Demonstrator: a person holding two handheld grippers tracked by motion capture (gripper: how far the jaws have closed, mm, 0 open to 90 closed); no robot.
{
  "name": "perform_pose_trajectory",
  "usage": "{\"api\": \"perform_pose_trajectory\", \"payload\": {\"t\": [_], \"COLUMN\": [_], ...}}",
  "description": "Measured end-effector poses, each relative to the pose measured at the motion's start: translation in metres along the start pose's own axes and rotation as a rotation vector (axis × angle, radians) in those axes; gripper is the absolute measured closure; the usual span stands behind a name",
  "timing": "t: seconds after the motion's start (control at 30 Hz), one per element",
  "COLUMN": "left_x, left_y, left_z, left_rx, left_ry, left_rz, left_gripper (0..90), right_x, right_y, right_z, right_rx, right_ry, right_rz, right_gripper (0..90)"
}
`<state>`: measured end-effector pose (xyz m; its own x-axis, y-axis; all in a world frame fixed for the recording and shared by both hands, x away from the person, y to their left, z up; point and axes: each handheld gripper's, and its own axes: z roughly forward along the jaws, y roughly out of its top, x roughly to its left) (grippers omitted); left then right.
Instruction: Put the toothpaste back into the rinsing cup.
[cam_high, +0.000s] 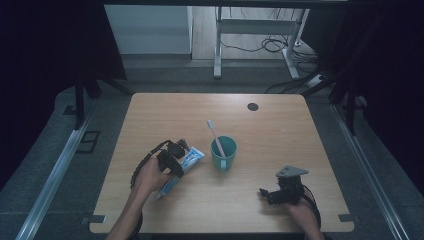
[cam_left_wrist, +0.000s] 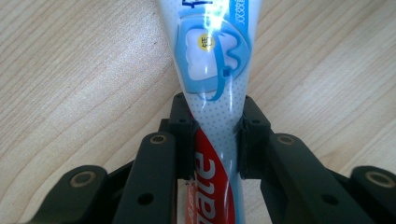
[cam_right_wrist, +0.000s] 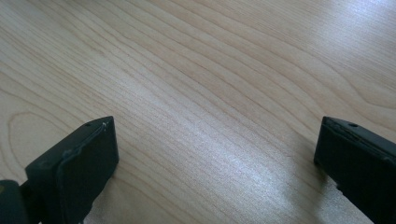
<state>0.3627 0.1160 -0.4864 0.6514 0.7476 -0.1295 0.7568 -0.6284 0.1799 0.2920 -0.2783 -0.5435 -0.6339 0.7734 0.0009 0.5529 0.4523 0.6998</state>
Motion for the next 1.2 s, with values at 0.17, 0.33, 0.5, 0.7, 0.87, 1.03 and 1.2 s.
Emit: {"api": "perform_pose_trajectory", "payload": {"t": [0.17,0.33,0.5,0.7,0.87,1.03,1.2], "left_x": [0.000,0.001,0.002,0.003,0.002,-0.001,-0.006], "left_y": [-0.004,-0.008,-0.014,-0.021,-0.027,-0.030,-0.030], "left_z": [-0.011,-0.021,-0.029,-0.035,-0.042,-0.051,-0.057], "left_rx": [-0.071,-0.119,-0.189,-0.249,-0.318,-0.388,-0.452], "left_ry": [-0.020,-0.033,-0.040,-0.045,-0.038,-0.038,-0.033], "left_rz": [0.010,0.018,0.043,0.046,0.062,0.089,0.104], "left_gripper": [72.4,72.4,72.4,72.5,72.5,72.5,72.5], "right_x": [0.000,0.000,0.000,0.000,0.000,0.000,0.000], "right_y": [0.000,0.000,0.000,0.000,0.000,0.000,0.000], "right_z": [0.000,0.000,0.000,0.000,0.000,0.000,0.000], "right_rx": [0.001,0.001,0.001,0.000,0.001,0.000,-0.001], "right_ry": [-0.001,-0.001,-0.001,-0.001,0.000,-0.001,-0.002], "right_rz": [0.000,0.000,-0.001,-0.001,0.001,-0.001,-0.005], "right_gripper": [0.0,0.0,0.0,0.0,0.0,0.0,0.0]}}
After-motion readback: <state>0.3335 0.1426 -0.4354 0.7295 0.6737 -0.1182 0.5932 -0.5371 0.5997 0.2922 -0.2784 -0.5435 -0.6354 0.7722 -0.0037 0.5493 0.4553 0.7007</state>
